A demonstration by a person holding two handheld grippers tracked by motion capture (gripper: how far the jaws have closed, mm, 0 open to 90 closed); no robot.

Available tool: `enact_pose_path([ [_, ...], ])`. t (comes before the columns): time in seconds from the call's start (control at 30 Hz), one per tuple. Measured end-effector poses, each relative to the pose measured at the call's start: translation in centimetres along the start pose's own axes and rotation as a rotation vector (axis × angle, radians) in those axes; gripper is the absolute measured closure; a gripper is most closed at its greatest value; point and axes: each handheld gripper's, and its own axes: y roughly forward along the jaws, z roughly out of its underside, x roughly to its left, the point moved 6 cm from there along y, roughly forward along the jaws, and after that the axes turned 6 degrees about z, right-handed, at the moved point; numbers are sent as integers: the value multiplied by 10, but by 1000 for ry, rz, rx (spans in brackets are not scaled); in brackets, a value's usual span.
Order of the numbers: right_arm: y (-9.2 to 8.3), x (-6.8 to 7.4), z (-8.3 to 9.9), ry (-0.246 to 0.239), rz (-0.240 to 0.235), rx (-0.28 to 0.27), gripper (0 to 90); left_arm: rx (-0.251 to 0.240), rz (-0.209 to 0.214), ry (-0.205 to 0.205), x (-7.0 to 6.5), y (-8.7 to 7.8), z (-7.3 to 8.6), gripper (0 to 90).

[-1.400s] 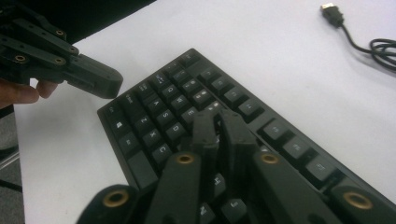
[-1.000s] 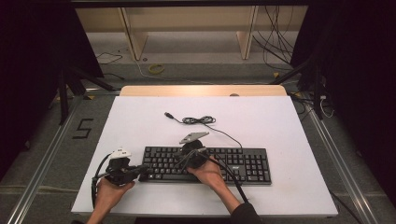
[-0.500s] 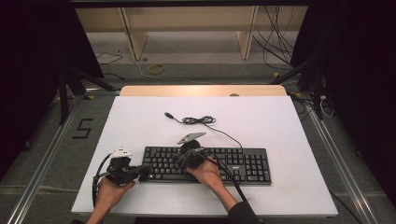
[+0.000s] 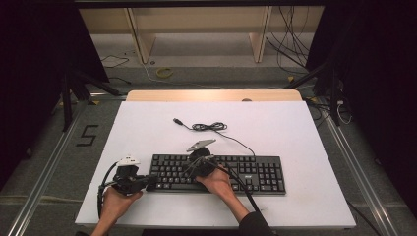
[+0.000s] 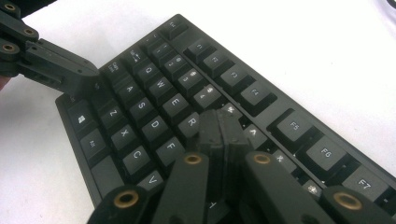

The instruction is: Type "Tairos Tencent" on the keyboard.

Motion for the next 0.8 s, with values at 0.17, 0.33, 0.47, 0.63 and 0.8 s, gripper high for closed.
enact_pose_path([
  [0.17,1,0,0,0,-1,-2,900,7,0,-2,0,1,1,892],
  [0.33,3,0,2,-4,1,16,900,17,1,-10,0,4,1,893],
  [0.47,3,2,2,-22,15,21,900,11,10,-23,0,4,1,894],
  [0.63,3,1,2,-9,5,19,900,6,11,-23,0,4,1,892],
  [0.8,-5,0,1,26,-26,-28,869,-25,19,-11,-2,1,-3,863],
])
